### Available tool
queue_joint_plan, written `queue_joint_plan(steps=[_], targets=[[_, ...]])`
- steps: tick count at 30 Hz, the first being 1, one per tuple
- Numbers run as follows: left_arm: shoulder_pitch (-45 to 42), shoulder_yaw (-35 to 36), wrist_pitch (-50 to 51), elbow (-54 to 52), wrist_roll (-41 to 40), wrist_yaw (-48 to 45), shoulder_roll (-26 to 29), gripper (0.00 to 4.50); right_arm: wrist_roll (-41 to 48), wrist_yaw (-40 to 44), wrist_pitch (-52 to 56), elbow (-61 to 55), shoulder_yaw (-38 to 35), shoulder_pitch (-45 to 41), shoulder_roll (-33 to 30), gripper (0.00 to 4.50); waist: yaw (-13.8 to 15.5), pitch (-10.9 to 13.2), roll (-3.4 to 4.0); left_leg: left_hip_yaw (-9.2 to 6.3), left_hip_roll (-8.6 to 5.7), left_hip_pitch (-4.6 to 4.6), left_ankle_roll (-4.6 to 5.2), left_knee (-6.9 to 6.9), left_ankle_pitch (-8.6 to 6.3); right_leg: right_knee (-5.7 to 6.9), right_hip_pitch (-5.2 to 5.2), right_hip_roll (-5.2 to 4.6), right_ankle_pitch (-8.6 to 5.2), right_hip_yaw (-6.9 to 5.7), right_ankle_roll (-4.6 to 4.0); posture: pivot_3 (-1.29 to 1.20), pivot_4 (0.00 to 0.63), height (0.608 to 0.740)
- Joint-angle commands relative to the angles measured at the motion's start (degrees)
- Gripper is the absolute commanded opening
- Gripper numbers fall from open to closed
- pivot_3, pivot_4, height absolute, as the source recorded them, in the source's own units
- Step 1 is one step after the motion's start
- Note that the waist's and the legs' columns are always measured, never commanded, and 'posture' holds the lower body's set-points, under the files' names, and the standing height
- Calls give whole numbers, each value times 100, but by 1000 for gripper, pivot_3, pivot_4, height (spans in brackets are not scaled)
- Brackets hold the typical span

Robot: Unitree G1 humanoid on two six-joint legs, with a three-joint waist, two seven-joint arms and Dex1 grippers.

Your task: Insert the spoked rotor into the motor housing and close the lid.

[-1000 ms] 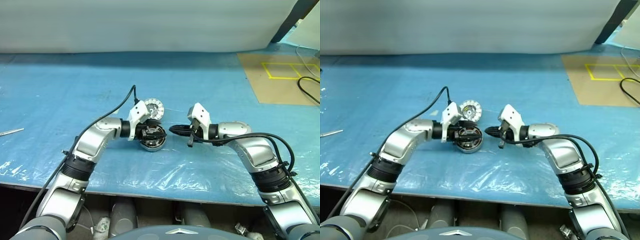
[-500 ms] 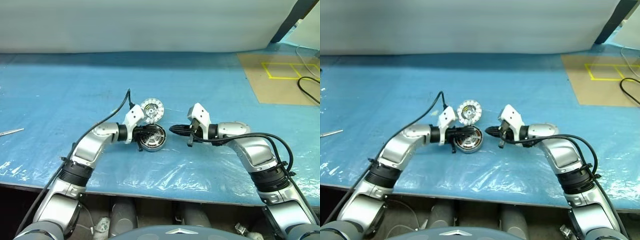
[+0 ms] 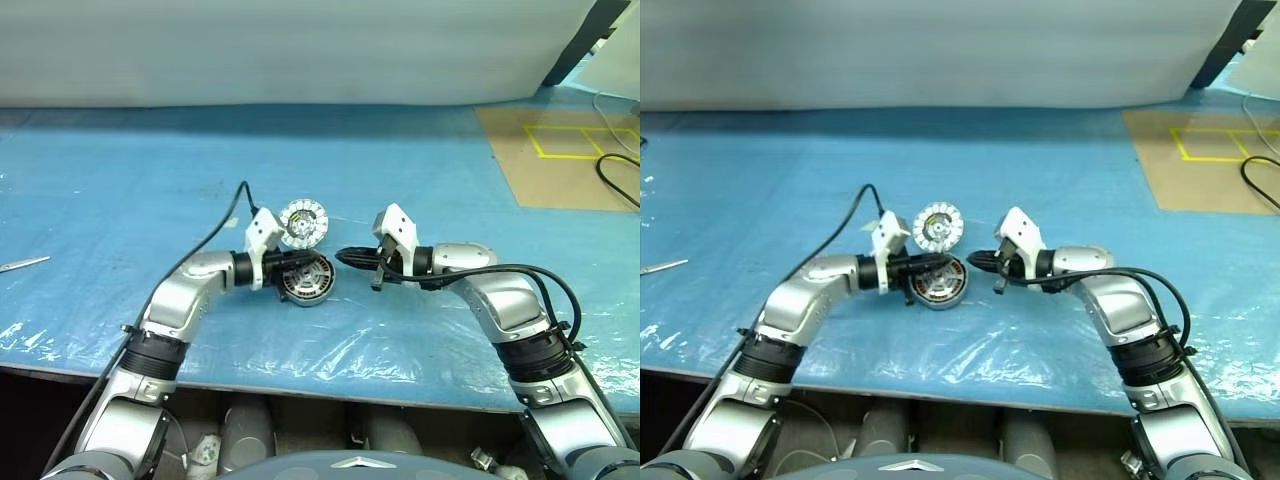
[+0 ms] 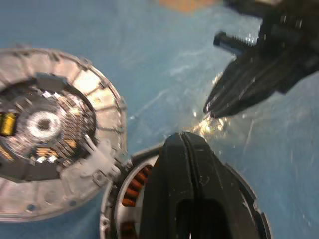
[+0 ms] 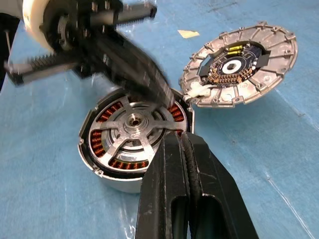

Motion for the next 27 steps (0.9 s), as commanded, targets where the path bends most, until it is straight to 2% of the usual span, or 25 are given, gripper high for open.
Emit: queue_joint_plan(steps=[1, 5, 9, 13, 22, 27], targets=[[-278, 547, -209, 154, -209, 6, 201, 19, 26, -4, -234, -22, -125, -81, 30, 0, -10, 0, 0, 0, 0, 1, 0, 0, 0, 0, 0, 0, 0, 0, 0, 0, 150, 740], [-576, 997, -549, 769, -122, 327, 264, 19, 30, -31, -311, 46, -157, -112, 64, 0, -8, 0, 0, 0, -2, -1, 0, -1, 0, -5, 0, 0, 0, 1, 0, 0, 150, 740], [-859, 855, -1528, 1970, 859, 1150, 377, 19, 44, -31, -322, 35, -177, -141, 58, 0, -2, 0, 0, -2, -2, -5, 0, -2, 0, -10, 0, 0, 1, -1, 2, 0, 150, 740], [-1211, 716, -1717, 2803, 1221, 1568, 175, 19, 46, -53, -325, 20, -191, -162, 55, 0, 7, 1, -3, -4, -2, -8, 0, 0, 0, -10, 0, 0, 3, -2, 5, 0, 150, 740], [-1254, 619, -1500, 3355, 983, 654, -103, 19, 77, -107, -260, -100, -253, -88, -34, 0, 8, 4, -8, -6, -2, -11, -1, -4, 1, -16, 0, 0, 4, -3, 5, 0, 150, 740], [-1335, 447, -1682, 3906, 1134, 235, -195, 19, 82, -131, -234, -116, -255, -151, -17, 0, 10, 4, -8, -6, -3, -9, 0, -3, 1, -14, 1, -1, 4, -3, 5, 0, 150, 740]])
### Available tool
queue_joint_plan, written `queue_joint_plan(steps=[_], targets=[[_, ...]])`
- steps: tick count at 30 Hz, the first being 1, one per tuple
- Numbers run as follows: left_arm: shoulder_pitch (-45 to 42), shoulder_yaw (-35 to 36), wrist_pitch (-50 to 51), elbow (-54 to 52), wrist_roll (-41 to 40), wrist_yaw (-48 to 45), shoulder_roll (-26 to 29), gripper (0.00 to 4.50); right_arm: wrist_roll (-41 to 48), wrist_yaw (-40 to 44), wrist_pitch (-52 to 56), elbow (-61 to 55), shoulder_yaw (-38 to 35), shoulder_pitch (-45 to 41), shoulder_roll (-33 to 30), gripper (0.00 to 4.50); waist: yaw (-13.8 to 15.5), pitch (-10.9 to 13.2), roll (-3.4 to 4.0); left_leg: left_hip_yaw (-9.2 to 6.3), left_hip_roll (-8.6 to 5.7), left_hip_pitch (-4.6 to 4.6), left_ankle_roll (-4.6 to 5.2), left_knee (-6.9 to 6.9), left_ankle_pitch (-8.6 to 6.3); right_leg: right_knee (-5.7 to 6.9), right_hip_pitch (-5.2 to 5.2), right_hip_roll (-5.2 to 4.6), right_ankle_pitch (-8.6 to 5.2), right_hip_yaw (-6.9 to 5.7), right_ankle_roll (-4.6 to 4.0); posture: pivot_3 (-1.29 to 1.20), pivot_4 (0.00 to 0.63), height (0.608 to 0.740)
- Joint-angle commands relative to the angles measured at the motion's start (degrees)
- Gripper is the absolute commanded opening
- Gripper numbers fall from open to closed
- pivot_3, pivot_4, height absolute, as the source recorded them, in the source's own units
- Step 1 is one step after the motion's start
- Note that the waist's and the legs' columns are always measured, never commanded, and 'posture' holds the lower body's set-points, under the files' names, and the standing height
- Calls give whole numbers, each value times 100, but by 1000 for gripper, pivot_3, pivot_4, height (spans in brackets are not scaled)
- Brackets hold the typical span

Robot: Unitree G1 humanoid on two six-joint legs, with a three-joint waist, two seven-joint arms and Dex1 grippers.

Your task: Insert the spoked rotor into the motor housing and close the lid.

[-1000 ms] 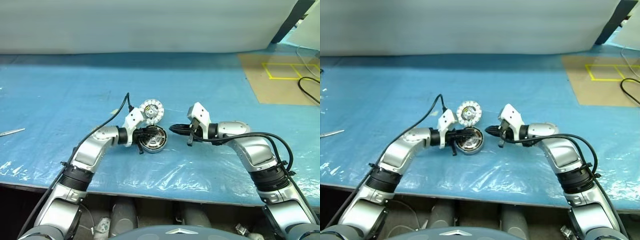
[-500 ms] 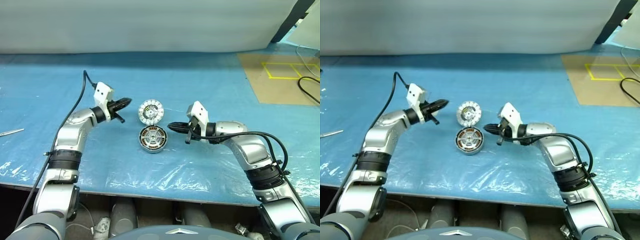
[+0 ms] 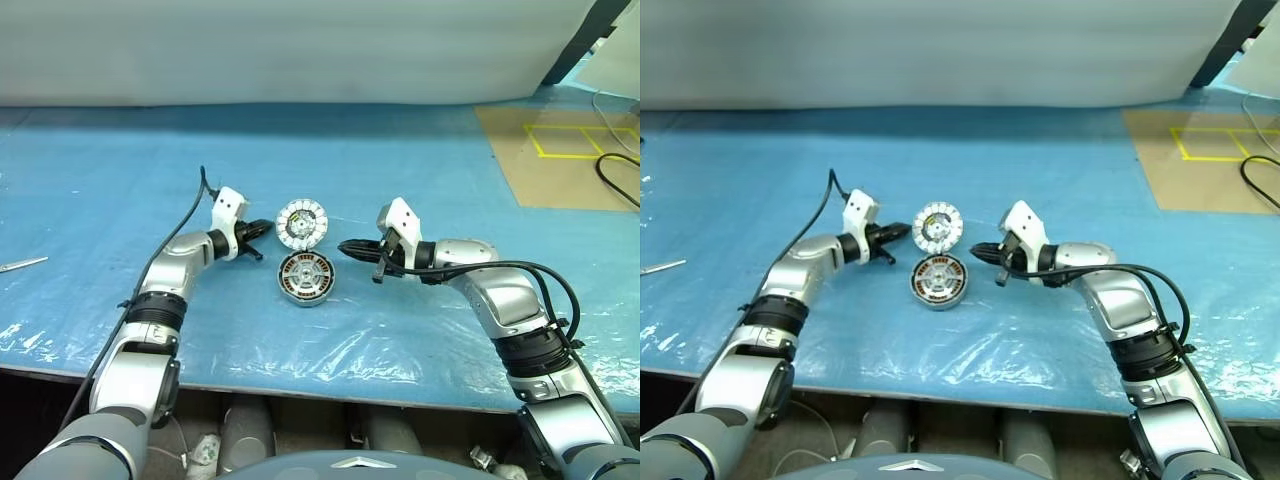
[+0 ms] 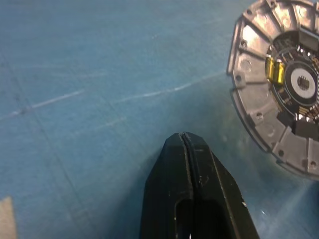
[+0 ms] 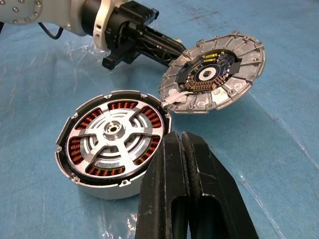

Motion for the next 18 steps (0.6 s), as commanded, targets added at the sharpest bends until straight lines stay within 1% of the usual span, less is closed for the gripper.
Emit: queue_joint_plan(steps=[1, 7, 10, 14, 18], targets=[[-164, -94, -227, 339, 48, -327, -42, 19, 92, -16, -16, -267, -151, -83, -18, 0, 7, 0, 0, 0, 0, 0, 0, 0, 0, 0, 0, 0, 0, 0, 0, 0, 150, 740], [-437, -131, -511, 1240, 143, -619, -261, 19, 113, -36, 54, -374, -179, -90, -37, 0, 33, 0, 0, 0, -4, 2, 0, 0, 0, -3, 6, -5, 0, 0, 0, 0, 150, 740], [-513, -171, -605, 1523, 191, -740, -392, 19, 117, -57, 94, -437, -198, -76, -46, 0, 46, 0, 0, 0, -5, 6, 0, 0, 0, -3, 10, -6, 0, 0, 0, 0, 150, 740], [-691, -21, -628, 1835, 64, -759, -673, 19, 138, -81, 132, -459, -216, -82, -58, 0, 91, 0, 0, -1, -7, 14, 0, 0, 0, -5, 19, -9, 0, 0, 0, 0, 150, 740], [-854, 223, -545, 2032, -159, -981, -957, 19, 146, -96, 159, -480, -210, -80, -50, 0, 157, 0, 0, -1, -7, 20, 1, 1, 0, -8, 27, -10, 0, 1, 0, 0, 150, 740]])
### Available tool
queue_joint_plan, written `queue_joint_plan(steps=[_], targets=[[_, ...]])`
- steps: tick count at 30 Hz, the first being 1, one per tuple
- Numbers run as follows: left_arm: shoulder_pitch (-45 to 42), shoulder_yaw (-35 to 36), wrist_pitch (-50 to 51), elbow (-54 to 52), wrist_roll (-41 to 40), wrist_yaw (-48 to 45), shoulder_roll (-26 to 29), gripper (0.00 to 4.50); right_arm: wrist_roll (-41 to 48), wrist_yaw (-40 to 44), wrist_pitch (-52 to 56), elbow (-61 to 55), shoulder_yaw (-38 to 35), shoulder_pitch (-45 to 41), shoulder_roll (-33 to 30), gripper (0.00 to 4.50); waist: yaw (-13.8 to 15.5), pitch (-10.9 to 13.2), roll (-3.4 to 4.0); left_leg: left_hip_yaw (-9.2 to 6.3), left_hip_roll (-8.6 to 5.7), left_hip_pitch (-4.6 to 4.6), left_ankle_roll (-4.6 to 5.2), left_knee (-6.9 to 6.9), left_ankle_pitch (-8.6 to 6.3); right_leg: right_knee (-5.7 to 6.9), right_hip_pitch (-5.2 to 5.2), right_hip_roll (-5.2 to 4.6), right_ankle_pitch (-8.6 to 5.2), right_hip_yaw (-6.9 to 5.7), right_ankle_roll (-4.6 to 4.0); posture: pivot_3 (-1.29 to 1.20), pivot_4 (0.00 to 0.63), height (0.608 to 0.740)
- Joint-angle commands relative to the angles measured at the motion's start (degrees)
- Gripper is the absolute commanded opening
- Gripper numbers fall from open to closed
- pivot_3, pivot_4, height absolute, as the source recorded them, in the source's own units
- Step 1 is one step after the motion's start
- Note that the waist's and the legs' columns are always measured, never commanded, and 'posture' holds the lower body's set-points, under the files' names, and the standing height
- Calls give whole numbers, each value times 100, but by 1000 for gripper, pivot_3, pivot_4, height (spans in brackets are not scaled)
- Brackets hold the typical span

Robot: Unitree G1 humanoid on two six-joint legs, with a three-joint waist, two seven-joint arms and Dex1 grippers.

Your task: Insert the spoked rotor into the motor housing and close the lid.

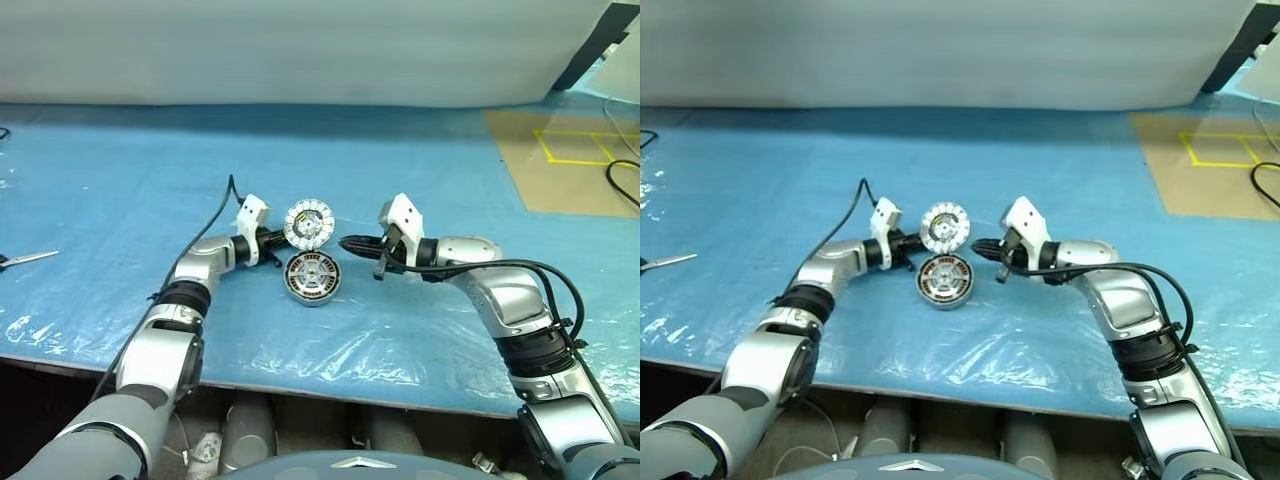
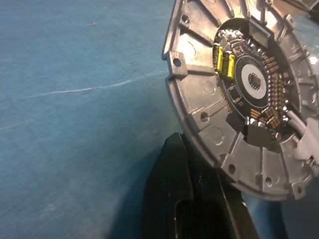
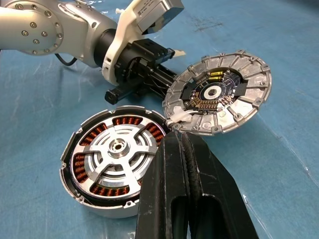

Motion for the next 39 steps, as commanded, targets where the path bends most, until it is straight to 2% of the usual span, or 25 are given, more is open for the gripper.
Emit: queue_joint_plan(steps=[1, 8, 12, 15, 20, 24, 26, 28, 30, 39], targets=[[-73, 192, 128, 270, -229, -250, -264, 19, 91, -15, -2, -291, -121, -66, -31, 0, 11, 0, 0, 0, 0, -1, 0, 0, 0, -1, 0, 0, 0, 0, 0, 0, 150, 740], [-324, 855, 727, 338, -911, -800, -518, 19, 204, 12, 124, -359, -130, -60, -18, 0, 3, 2, -3, 0, 1, -10, 0, -9, 0, -14, -4, 2, 1, -5, 1, 0, 150, 740], [-292, 984, 1091, 165, -1125, -1122, -502, 19, 815, 193, 748, -567, -420, -30, -84, 0, 3, 3, -4, 0, 1, -10, 0, -23, 0, -20, -7, 2, 1, -6, 2, 0, 150, 740], [-272, 1066, 1254, 38, -1230, -1181, -450, 19, 1315, 472, 1295, -651, -734, 32, -403, 0, 13, 3, -4, 0, 0, -10, 1, -29, 0, -24, -7, 2, 1, -6, 1, 0, 150, 740], [-179, 1009, 1312, -93, -1200, -1194, -390, 19, 2171, 1227, 2087, -832, -1084, 303, -1294, 0, 46, 5, -7, -1, 0, -15, 3, -31, 1, -28, -6, 2, 1, -8, 1, 0, 150, 740], [-109, 916, 1414, -150, -1170, -1277, -427, 19, 2292, 1218, 2117, -599, -1319, 223, -1487, 0, 18, 5, -8, -1, 2, -15, 6, -33, 3, -27, -6, 4, 1, -10, 2, 0, 150, 740], [-92, 899, 1419, -192, -1168, -1281, -462, 19, 2026, 1015, 1907, -366, -1303, 125, -1447, 0, 14, 5, -8, -1, 3, -13, 5, -31, 2, -27, -6, 4, 0, -13, 1, 0, 150, 740], [-87, 921, 1431, -228, -1193, -1278, -482, 19, 1086, 443, 1307, 179, -876, -44, -1434, 0, 8, 5, -8, 0, 2, -9, 4, -25, 2, -25, -6, 2, 1, -11, 1, 0, 150, 740], [-68, 953, 1347, -268, -1181, -1169, -485, 19, 583, 123, 884, 588, -635, -163, -1311, 0, 5, 5, -8, 0, 1, -7, 4, -18, 2, -22, -6, 0, 1, -11, 1, 0, 150, 740], [264, 1128, 820, -708, -1136, -475, -234, 19, 12, -303, 216, 877, -344, -326, -567, 0, -12, 5, -8, 0, 3, -19, 18, -39, 10, -23, -15, 3, 9, -20, 14, 0, 150, 740]])
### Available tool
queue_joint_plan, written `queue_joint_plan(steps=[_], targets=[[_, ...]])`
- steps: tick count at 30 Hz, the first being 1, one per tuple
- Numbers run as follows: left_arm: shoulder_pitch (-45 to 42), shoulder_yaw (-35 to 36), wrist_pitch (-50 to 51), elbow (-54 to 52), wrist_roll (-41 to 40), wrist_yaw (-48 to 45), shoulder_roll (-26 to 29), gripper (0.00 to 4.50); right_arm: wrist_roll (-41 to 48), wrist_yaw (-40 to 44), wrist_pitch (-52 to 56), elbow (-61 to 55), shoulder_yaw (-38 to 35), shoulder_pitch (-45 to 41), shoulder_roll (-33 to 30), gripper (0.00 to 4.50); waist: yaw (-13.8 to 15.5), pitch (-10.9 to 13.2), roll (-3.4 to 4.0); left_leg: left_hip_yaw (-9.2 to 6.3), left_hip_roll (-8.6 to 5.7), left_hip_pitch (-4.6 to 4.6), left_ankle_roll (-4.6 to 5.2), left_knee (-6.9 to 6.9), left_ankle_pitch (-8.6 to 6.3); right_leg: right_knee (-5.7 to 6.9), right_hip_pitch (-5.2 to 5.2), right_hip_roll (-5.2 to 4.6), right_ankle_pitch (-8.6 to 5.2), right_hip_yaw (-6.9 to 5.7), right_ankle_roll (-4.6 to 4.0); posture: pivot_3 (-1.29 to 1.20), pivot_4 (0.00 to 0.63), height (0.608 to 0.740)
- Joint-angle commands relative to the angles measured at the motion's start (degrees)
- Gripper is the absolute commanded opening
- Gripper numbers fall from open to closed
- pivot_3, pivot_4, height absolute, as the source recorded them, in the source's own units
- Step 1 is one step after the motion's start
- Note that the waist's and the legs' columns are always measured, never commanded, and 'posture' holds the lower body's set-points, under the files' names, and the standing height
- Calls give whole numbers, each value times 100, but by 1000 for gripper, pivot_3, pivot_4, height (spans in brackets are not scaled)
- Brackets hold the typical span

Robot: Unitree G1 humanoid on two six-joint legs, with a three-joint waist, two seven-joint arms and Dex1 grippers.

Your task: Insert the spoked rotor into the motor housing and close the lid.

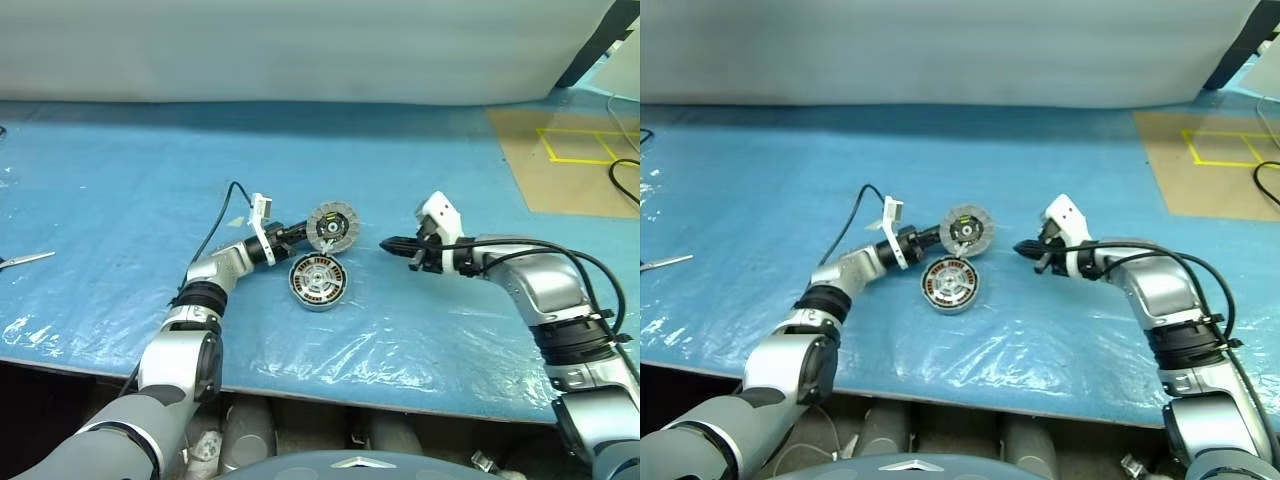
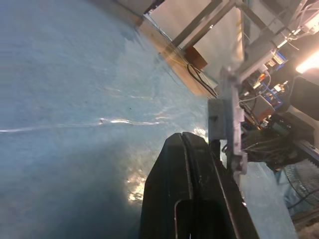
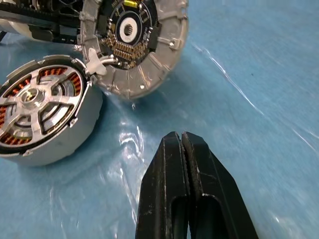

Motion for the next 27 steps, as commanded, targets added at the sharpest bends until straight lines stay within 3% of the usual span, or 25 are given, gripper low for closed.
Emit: queue_joint_plan(steps=[1, 5, 9, 18, 27], targets=[[180, 131, -217, -374, -34, 184, 204, 19, -133, -181, -246, 43, -90, -164, 168, 0, 1, 0, 0, 0, 0, 0, 0, -1, 0, 0, 0, 0, -1, -1, -1, 0, 150, 740], [481, 22, -516, -765, 130, 403, 452, 19, -184, -282, -277, 194, -40, -223, 471, 0, 0, 0, 0, 0, 3, 2, -9, 0, -5, 0, 0, -1, -7, -3, -12, 0, 150, 740], [943, -180, -384, -1912, 100, 285, 677, 19, -257, -342, -252, 392, 62, -164, 777, 0, -1, 0, 0, 0, 5, 2, -15, 1, -9, 0, 0, -1, -8, -2, -13, 0, 150, 740], [2115, -395, 1331, -5115, -846, 141, 1486, 19, -127, -587, -512, 1171, -201, -302, 1744, 0, -110, 1, 2, 9, 9, 0, -17, -1, -10, 3, -10, 0, -10, -1, -16, 0, 150, 740], [2590, -314, 1637, -5668, -1140, 543, 1729, 19, 450, -175, -586, 1906, -662, -454, 2454, 0, -158, 2, 4, 12, 10, 3, -16, 1, -10, 3, -11, 2, -10, 3, -17, 0, 150, 740]])
